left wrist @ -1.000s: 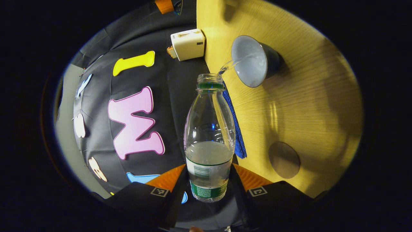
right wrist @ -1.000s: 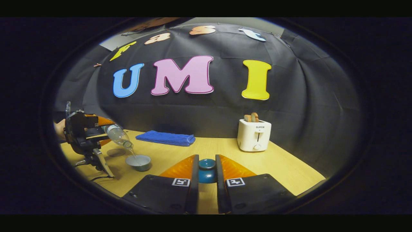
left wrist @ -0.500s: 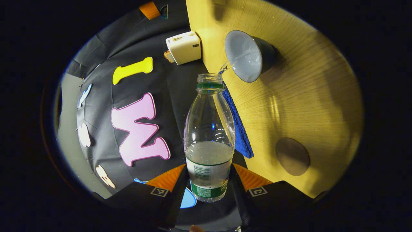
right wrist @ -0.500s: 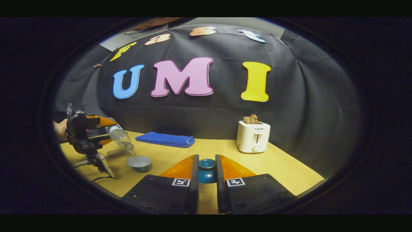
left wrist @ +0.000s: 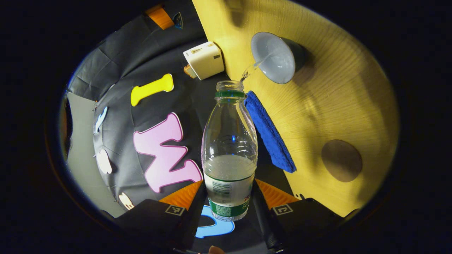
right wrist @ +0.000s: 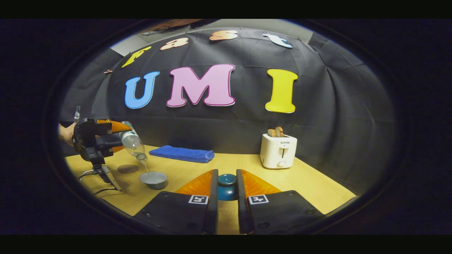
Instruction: Open the teacup lid with one hand, grasp the water bottle and pour water into the teacup with the other hand; after pouring, place the water bottle on the coaster and then close the teacup lid.
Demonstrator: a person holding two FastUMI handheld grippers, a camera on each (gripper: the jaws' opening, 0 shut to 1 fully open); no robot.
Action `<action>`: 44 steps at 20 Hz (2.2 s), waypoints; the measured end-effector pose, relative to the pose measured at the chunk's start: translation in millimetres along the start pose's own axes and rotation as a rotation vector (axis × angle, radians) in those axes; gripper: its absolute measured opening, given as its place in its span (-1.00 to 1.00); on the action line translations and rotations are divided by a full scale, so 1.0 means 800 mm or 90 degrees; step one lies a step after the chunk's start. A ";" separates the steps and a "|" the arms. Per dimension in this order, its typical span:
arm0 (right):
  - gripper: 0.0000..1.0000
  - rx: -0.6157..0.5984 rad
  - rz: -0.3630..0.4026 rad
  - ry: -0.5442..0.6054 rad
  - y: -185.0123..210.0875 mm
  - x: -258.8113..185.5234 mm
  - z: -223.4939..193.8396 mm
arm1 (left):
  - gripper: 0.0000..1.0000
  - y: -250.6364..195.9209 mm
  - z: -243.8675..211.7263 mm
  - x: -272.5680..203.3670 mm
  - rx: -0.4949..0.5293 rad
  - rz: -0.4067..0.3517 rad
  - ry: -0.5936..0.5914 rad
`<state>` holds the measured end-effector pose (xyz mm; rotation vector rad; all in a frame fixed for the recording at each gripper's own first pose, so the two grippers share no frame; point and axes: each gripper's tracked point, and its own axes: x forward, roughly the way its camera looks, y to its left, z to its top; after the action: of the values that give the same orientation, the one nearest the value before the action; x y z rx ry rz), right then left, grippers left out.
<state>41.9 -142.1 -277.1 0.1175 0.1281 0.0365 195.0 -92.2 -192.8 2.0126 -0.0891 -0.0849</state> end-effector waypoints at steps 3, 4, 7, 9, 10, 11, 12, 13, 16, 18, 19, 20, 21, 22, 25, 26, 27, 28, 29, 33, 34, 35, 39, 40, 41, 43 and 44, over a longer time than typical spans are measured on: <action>-0.47 0.001 0.003 -0.001 0.004 0.000 0.001 | 0.49 0.027 0.003 -0.001 0.019 0.051 -0.023; -0.47 0.001 0.004 -0.001 0.006 0.000 0.001 | 0.49 0.035 0.005 -0.001 0.021 0.068 -0.032; -0.47 0.001 0.005 -0.001 0.008 0.001 0.002 | 0.48 0.054 0.009 -0.001 0.027 0.104 -0.052; -0.47 -0.001 0.005 -0.004 0.009 0.001 0.004 | 0.48 0.063 0.010 -0.001 0.035 0.123 -0.064; -0.47 -0.002 0.005 -0.005 0.010 0.002 0.004 | 0.49 0.066 0.010 -0.001 0.040 0.132 -0.068; -0.47 -0.004 0.006 -0.005 0.011 0.002 0.004 | 0.49 0.069 0.009 -0.001 0.043 0.136 -0.071; -0.47 -0.004 0.007 -0.006 0.012 0.002 0.005 | 0.48 0.067 0.009 0.001 0.045 0.138 -0.072; -0.47 -0.004 0.007 -0.007 0.013 0.003 0.005 | 0.48 0.068 0.007 0.003 0.051 0.142 -0.075; -0.47 -0.006 0.007 -0.008 0.013 0.003 0.006 | 0.48 0.069 0.007 0.006 0.060 0.148 -0.078; -0.47 -0.007 0.008 -0.009 0.015 0.003 0.005 | 0.48 0.069 0.007 0.006 0.063 0.157 -0.081; -0.47 -0.008 0.010 -0.009 0.016 0.003 0.005 | 0.48 0.070 0.007 0.004 0.063 0.164 -0.082; -0.57 -0.010 0.011 -0.008 0.016 0.003 0.005 | 0.49 0.072 0.007 0.001 0.063 0.169 -0.083; -0.47 -0.010 0.012 -0.008 0.017 0.004 0.005 | 0.49 0.069 0.006 0.001 0.062 0.171 -0.081; -0.57 -0.010 0.014 -0.007 0.019 0.004 0.004 | 0.48 0.063 0.003 0.006 0.054 0.159 -0.074; -0.52 -0.010 0.015 -0.002 0.024 0.007 0.001 | 0.48 0.027 -0.004 0.011 -0.022 0.090 -0.044; -0.47 -0.010 0.015 -0.002 0.026 0.007 0.000 | 0.49 0.011 -0.004 0.010 -0.077 0.052 -0.038; -0.47 -0.010 0.016 -0.001 0.028 0.008 -0.001 | 0.49 -0.003 -0.001 0.006 -0.141 0.014 -0.035; -0.47 -0.009 0.016 -0.001 0.030 0.009 -0.001 | 0.48 -0.025 0.007 -0.004 -0.256 -0.041 -0.030; -0.47 -0.009 0.018 0.000 0.035 0.011 -0.001 | 0.48 -0.034 0.012 -0.012 -0.353 -0.075 -0.023; -0.47 -0.016 0.024 0.000 0.049 0.016 0.002 | 0.48 -0.048 0.009 -0.019 -0.725 -0.130 0.010; -0.47 -0.017 0.026 0.000 0.052 0.017 0.002 | 0.49 -0.044 0.002 -0.012 -0.790 -0.124 0.016; -0.47 -0.018 0.027 0.000 0.055 0.019 0.003 | 0.49 -0.037 -0.007 -0.009 -0.851 -0.116 0.015; -0.57 -0.013 0.034 0.002 0.071 0.028 0.004 | 0.49 -0.031 -0.021 -0.016 -1.106 -0.123 -0.014; -0.57 -0.010 0.039 0.002 0.078 0.031 0.005 | 0.49 -0.036 -0.021 -0.012 -1.148 -0.131 -0.015; -0.57 -0.010 0.044 0.002 0.084 0.034 0.005 | 0.49 -0.043 -0.022 -0.008 -1.180 -0.136 -0.011; -0.39 -0.009 0.052 0.002 0.097 0.041 0.007 | 0.51 -0.072 -0.025 -0.003 -1.218 -0.152 0.014; -0.47 -0.007 0.057 0.001 0.106 0.046 0.009 | 0.51 -0.090 -0.025 -0.013 -1.233 -0.166 0.022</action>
<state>76.5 -56.8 -264.7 0.1117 0.1241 0.1259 188.7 -42.1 -249.1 0.0784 0.2196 -0.1956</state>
